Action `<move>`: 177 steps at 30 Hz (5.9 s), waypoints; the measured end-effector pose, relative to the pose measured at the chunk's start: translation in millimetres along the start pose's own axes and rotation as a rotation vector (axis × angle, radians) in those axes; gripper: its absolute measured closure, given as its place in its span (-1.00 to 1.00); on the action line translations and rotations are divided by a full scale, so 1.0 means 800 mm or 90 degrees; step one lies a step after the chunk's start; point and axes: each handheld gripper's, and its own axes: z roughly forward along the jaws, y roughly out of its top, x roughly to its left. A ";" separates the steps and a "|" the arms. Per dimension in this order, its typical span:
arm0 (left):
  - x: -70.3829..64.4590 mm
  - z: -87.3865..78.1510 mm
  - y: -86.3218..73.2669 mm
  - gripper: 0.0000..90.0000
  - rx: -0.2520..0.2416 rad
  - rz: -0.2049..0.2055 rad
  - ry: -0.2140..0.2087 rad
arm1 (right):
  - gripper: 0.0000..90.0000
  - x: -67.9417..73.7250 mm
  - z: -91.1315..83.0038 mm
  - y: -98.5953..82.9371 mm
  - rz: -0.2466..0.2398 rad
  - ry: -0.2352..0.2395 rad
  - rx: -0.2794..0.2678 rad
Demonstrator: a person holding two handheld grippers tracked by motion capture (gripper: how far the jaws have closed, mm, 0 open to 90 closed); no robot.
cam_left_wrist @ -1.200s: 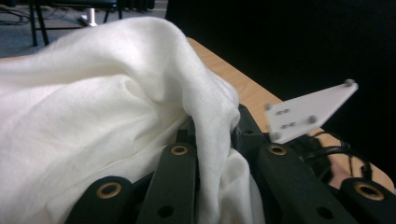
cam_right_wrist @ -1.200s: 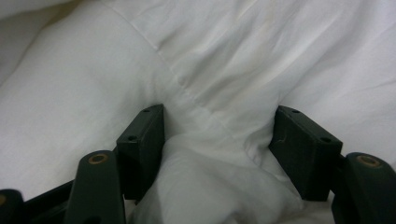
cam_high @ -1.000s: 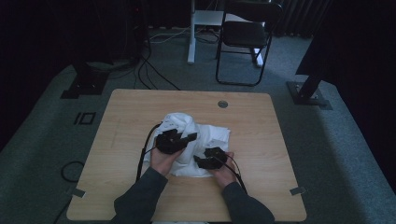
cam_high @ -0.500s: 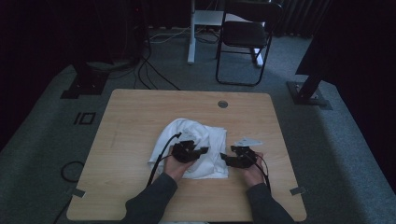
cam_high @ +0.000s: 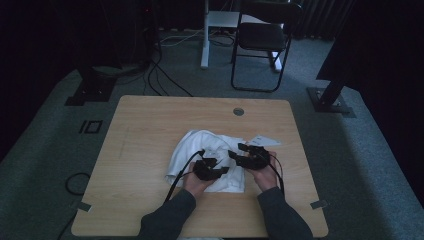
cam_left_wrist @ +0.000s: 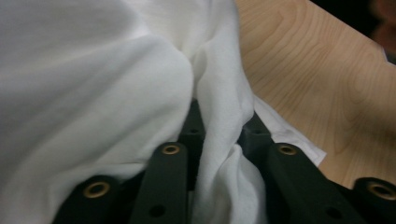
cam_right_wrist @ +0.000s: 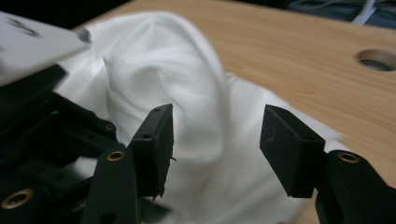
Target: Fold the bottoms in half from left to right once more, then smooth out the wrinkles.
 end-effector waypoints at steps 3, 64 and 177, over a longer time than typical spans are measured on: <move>-0.007 -0.010 0.004 0.42 -0.004 0.018 -0.001 | 0.41 0.001 0.031 0.005 -0.012 -0.008 0.052; 0.108 -0.084 -0.001 0.16 -0.065 -0.138 0.055 | 0.86 0.038 0.003 0.013 -0.074 -0.022 0.074; 0.037 -0.119 0.018 0.19 -0.115 0.001 0.099 | 0.13 0.003 -0.124 -0.017 0.028 -0.137 0.003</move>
